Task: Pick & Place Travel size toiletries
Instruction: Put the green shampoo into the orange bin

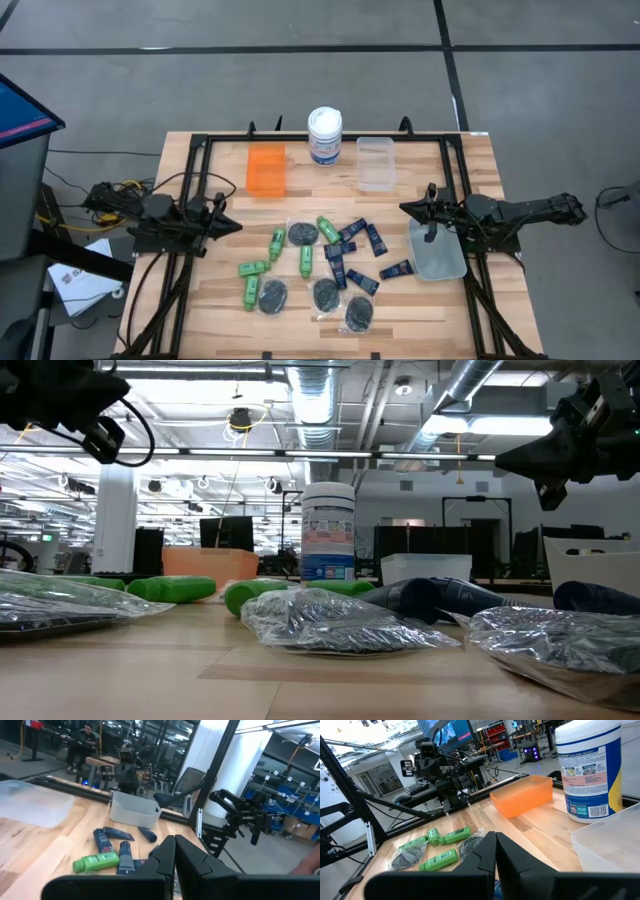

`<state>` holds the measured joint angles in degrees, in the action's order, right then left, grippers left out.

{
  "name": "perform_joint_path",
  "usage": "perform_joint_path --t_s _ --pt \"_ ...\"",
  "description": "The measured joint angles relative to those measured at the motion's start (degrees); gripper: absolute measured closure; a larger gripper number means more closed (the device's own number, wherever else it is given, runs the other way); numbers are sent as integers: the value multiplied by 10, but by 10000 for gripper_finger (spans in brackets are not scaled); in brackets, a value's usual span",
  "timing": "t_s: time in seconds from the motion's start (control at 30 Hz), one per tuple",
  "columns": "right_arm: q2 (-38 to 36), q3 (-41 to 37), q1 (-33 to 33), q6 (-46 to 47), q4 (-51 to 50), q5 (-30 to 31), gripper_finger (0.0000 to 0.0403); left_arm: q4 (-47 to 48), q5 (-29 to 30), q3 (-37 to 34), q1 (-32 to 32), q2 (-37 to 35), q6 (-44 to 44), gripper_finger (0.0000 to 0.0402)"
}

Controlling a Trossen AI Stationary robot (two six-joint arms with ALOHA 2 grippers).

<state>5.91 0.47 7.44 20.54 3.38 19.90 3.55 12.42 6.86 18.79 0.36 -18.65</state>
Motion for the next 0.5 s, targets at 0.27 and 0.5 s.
perform_joint_path --t_s 0.27,0.5 --pt "0 0 0 0 0 0 403 -28 -9 -31 0 0 -1 399" --pt "0 0 0 0 0 0 403 -41 -3 -36 0 3 -37 400"
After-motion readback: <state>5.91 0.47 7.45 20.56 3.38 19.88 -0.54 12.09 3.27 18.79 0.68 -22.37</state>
